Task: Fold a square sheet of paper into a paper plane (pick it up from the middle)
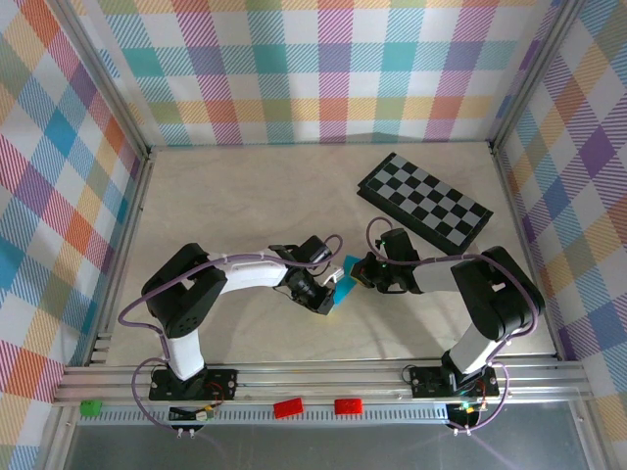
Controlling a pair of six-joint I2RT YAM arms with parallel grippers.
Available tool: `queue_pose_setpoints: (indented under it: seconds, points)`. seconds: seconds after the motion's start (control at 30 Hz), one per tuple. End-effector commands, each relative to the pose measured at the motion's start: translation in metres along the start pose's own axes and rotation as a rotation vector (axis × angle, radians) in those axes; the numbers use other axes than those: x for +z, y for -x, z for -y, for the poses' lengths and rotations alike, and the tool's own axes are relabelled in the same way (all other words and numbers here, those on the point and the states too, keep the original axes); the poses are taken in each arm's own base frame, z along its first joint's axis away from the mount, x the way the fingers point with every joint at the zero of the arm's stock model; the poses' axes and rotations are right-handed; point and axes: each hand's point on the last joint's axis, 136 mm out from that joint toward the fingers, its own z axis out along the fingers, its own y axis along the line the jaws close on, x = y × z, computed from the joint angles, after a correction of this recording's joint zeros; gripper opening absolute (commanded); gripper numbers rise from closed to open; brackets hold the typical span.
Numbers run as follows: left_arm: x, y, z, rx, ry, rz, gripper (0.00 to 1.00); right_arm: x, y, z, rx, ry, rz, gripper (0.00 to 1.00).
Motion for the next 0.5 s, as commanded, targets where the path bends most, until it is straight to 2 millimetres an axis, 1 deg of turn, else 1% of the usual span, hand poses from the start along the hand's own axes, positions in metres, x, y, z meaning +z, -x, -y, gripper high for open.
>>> queue_pose_setpoints:
  seconds: [0.0,0.13,0.27,0.37,0.47]
  points:
    - [0.009,-0.013,0.003,0.008,-0.004,-0.059,0.06,0.002,-0.028,0.069,0.096,-0.228,-0.063,0.02]
    - [0.010,-0.015,0.003,0.008,-0.009,-0.071,0.05,0.002,-0.028,0.069,0.096,-0.230,-0.062,0.02]
    - [0.008,-0.023,0.000,0.004,0.008,-0.089,0.07,0.002,-0.028,0.071,0.098,-0.236,-0.063,0.02]
    - [0.007,-0.029,-0.001,-0.004,0.006,-0.096,0.11,0.001,-0.028,0.071,0.093,-0.238,-0.064,0.02]
    - [0.004,-0.032,-0.003,-0.007,0.019,-0.091,0.10,0.001,-0.028,0.071,0.093,-0.241,-0.064,0.02]
